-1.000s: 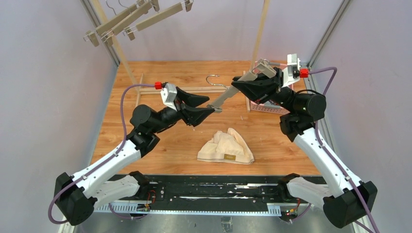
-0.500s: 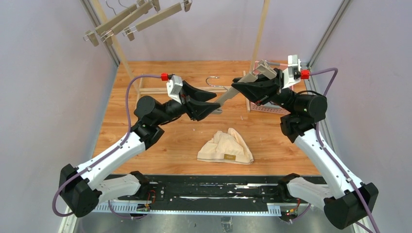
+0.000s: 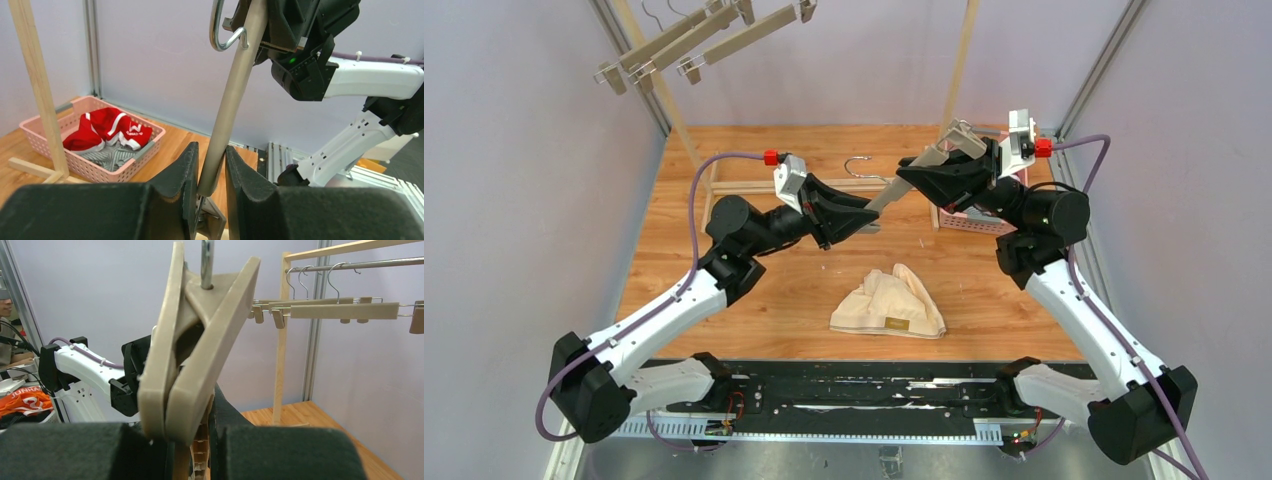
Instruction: Remove the underwear clipped to the hanger
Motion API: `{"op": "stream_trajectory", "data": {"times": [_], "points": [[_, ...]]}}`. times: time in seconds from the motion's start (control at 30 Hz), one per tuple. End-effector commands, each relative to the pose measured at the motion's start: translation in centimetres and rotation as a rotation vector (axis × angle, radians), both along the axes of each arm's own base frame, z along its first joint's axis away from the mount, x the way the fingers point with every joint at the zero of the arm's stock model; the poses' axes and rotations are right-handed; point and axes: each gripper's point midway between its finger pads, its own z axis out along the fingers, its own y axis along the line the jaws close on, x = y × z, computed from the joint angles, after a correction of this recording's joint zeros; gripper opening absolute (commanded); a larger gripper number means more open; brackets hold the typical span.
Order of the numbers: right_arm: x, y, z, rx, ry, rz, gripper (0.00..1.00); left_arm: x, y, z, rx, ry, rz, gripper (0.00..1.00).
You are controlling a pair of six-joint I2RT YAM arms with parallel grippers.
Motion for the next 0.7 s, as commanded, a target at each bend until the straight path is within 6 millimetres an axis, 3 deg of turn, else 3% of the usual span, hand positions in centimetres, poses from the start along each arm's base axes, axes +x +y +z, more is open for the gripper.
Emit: {"op": "stream_trajectory", "data": {"times": [0.0,0.03,0.13,0.37,0.4,0.47,0.53,0.67], "points": [[-1.3,-0.3,2.3,0.057,-0.081,0.002,0.01,-0.8,-0.9,0.9,-0.011,-0.02,-0.053,0.22],[-1.3,-0.3,2.4,0.058,-0.082,0.001,0.0,-0.8,-1.1,0.6,-0.006,-0.016,-0.057,0.2],[-1.3,-0.3,2.4,0.058,-0.08,0.002,0.01,-0.6,-1.2,0.2,-0.003,-0.006,-0.049,0.0],[-1.5,-0.3,1.8,0.041,-0.079,0.0,0.01,-1.3,-0.4,1.9,-0.057,-0.039,-0.038,0.0],[-1.3,-0.2,1.5,0.031,-0.073,-0.007,0.07,-1.6,-0.1,2.5,-0.069,-0.046,-0.036,0.0],[-1.1,-0.2,1.0,0.015,-0.068,-0.021,0.4,-2.2,0.5,3.6,-0.095,-0.055,-0.035,0.0],[-1.0,-0.2,0.6,0.009,-0.064,-0.029,0.64,-2.4,1.0,4.3,-0.097,-0.049,-0.017,0.0],[-0.7,-0.1,-0.1,-0.002,-0.051,-0.036,0.67,-2.0,1.8,4.5,-0.06,-0.039,0.046,0.0]]}}
